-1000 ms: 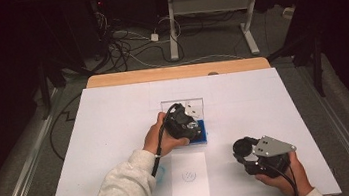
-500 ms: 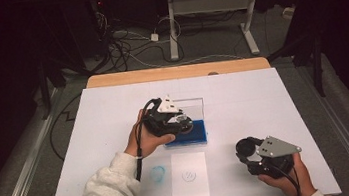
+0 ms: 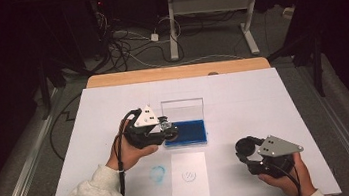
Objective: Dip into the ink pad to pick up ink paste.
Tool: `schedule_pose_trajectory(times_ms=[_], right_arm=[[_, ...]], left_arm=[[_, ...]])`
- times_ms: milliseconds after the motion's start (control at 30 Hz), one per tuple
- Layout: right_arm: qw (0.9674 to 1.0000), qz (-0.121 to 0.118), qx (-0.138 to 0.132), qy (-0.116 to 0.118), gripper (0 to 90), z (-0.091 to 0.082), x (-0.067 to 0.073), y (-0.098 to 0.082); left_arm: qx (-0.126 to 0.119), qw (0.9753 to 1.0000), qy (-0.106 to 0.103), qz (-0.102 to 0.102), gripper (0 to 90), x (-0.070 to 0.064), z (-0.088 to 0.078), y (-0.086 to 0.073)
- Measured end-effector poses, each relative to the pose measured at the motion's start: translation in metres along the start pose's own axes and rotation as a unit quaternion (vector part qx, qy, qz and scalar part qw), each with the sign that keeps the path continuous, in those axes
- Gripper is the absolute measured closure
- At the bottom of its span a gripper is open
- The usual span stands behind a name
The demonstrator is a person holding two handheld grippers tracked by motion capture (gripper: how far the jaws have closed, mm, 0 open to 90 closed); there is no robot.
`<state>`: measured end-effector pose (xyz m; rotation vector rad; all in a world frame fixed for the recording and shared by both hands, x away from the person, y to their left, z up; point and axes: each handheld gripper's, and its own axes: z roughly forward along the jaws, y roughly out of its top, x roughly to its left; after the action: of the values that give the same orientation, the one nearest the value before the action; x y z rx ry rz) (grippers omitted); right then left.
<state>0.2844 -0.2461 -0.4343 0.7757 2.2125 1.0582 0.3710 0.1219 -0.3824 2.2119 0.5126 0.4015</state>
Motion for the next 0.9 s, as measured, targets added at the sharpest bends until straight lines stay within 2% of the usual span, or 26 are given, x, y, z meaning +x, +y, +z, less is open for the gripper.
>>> schedule_pose_trajectory(times_ms=[167,567,733,900], right_arm=[[1.0,0.003,-0.006,-0.005,38.3,-0.003,-0.001,0.001],[1.0,-0.003,-0.002,-0.007,38.3,-0.004,-0.001,0.001],[0.9999,0.002,-0.001,-0.012,38.3,-0.005,-0.002,0.0],[0.9999,-0.003,0.003,-0.012,38.4,-0.003,-0.001,0.0]], left_arm=[[-0.012,0.9999,0.002,0.004,54.7,-0.003,-0.01,-0.001],[-0.016,0.9997,0.001,0.015,54.8,-0.007,-0.022,-0.003],[-0.019,0.9997,-0.002,0.013,54.7,-0.005,-0.025,-0.005],[-0.021,0.9997,0.007,0.013,54.7,-0.007,-0.027,-0.007]])
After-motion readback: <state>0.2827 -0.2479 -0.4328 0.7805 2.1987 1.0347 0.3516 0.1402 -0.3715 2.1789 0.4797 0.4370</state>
